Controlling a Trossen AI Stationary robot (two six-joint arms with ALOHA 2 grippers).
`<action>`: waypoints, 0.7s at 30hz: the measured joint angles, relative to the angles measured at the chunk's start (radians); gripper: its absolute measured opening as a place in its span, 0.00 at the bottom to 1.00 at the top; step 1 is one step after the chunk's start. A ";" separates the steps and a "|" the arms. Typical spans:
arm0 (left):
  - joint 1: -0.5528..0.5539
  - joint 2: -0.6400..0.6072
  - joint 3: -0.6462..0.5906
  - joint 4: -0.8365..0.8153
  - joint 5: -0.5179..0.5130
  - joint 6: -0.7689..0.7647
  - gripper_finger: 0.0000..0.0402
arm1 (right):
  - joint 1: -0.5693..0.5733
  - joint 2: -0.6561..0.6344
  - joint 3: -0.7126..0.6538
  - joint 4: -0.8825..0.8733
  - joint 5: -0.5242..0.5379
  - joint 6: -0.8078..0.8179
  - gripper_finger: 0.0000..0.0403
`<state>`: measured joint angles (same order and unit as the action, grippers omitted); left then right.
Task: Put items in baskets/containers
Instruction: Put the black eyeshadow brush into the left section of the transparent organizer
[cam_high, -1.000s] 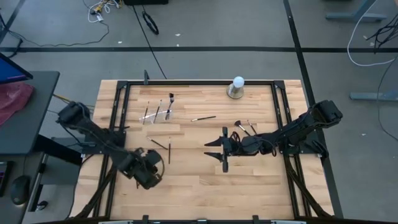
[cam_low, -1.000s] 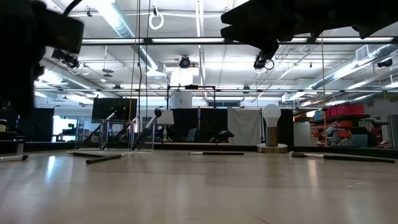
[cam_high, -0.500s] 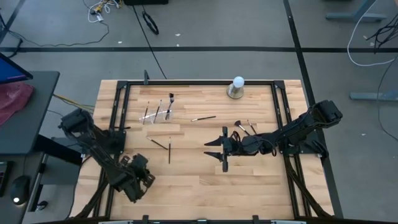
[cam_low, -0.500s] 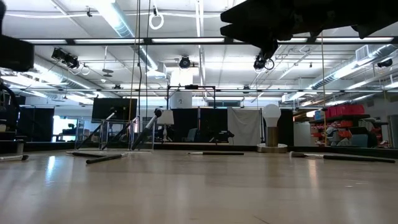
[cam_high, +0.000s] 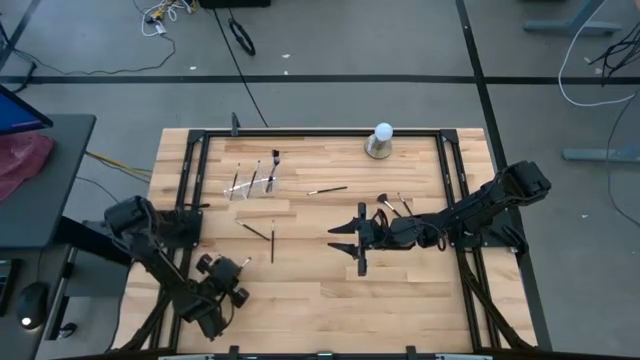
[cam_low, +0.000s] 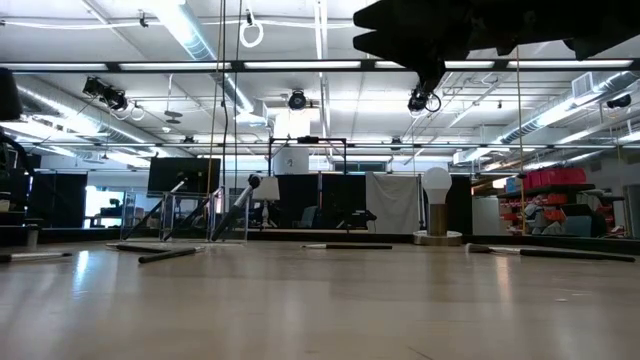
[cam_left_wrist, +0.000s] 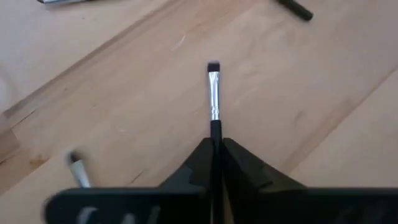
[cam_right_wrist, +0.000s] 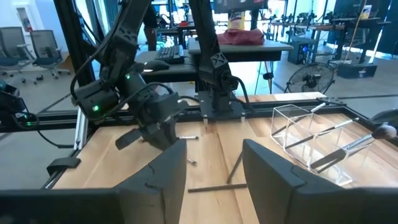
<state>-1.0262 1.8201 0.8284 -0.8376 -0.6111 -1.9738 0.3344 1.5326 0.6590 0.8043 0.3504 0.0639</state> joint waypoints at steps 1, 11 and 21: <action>-0.006 0.005 0.000 -0.001 -0.004 -0.006 0.04 | 0.000 0.000 0.000 0.000 0.000 0.000 0.39; -0.033 0.017 -0.005 0.054 -0.111 -0.057 0.02 | 0.000 0.000 0.000 0.002 0.000 0.000 0.39; -0.030 -0.013 -0.006 0.173 -0.337 -0.018 0.00 | 0.000 0.000 0.000 -0.004 -0.001 0.001 0.39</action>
<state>-1.0562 1.8073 0.8219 -0.6642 -0.9486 -1.9921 0.3344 1.5326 0.6590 0.8004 0.3497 0.0650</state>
